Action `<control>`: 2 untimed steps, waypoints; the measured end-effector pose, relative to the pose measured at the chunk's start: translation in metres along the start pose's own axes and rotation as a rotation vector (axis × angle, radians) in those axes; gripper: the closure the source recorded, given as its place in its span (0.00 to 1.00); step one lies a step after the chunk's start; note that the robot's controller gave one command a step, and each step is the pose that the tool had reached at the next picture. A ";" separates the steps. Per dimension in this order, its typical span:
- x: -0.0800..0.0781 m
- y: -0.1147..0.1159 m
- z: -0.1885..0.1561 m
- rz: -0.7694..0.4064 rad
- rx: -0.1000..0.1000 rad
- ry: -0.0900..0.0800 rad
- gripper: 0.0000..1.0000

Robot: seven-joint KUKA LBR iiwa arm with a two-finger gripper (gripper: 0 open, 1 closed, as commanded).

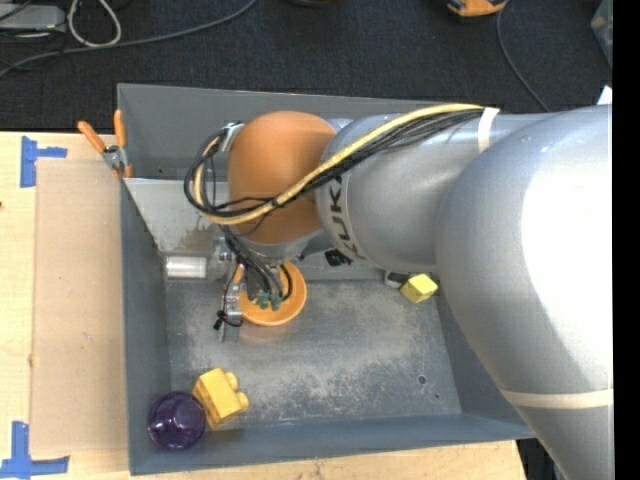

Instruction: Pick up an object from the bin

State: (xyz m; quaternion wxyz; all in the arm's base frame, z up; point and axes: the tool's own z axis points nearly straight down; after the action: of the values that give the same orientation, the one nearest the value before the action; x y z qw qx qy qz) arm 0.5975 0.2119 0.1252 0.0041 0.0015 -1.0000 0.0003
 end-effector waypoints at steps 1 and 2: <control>-0.002 -0.001 -0.005 0.003 -0.001 -0.007 0.00; 0.009 -0.049 0.020 -0.002 0.002 0.001 0.00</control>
Offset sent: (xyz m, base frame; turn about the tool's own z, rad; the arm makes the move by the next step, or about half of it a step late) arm -0.0080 -0.0456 -0.0177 -0.0049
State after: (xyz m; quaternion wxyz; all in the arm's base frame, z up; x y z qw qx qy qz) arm 0.5881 0.1630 0.1053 0.0046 0.0025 -1.0000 0.0014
